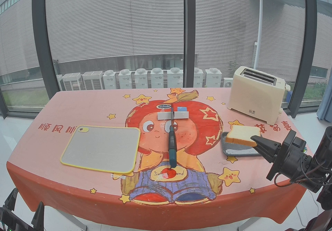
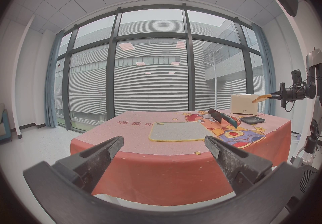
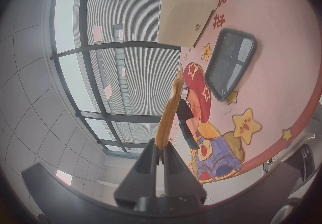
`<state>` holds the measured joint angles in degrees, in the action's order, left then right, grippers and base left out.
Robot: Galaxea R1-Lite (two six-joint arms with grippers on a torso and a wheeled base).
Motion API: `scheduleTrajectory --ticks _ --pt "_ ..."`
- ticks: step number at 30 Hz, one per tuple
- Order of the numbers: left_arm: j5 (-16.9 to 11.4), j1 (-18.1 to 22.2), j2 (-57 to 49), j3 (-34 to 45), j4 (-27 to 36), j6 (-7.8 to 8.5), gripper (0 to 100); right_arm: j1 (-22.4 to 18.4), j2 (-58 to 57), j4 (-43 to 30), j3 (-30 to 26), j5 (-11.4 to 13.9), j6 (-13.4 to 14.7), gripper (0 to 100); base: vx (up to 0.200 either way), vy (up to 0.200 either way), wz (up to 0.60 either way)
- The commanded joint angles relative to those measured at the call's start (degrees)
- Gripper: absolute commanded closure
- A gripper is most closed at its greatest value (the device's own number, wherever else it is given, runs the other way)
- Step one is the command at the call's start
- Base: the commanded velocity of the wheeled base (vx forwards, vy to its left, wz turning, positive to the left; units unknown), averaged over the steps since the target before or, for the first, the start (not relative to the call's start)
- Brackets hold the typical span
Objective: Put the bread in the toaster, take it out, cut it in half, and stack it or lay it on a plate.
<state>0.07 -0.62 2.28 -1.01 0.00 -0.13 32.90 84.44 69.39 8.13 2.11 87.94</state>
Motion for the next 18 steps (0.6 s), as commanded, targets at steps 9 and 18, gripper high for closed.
scheduleTrajectory --ticks 9,18 --pt "0.0 0.0 0.0 1.0 0.0 -0.04 0 0.2 0.0 0.0 -0.1 0.2 -0.2 100 0.0 0.2 0.0" --pt "0.0 0.0 0.0 1.0 0.0 -0.04 0 1.8 0.1 0.0 -0.7 0.2 -0.2 100 0.0 0.2 0.0"
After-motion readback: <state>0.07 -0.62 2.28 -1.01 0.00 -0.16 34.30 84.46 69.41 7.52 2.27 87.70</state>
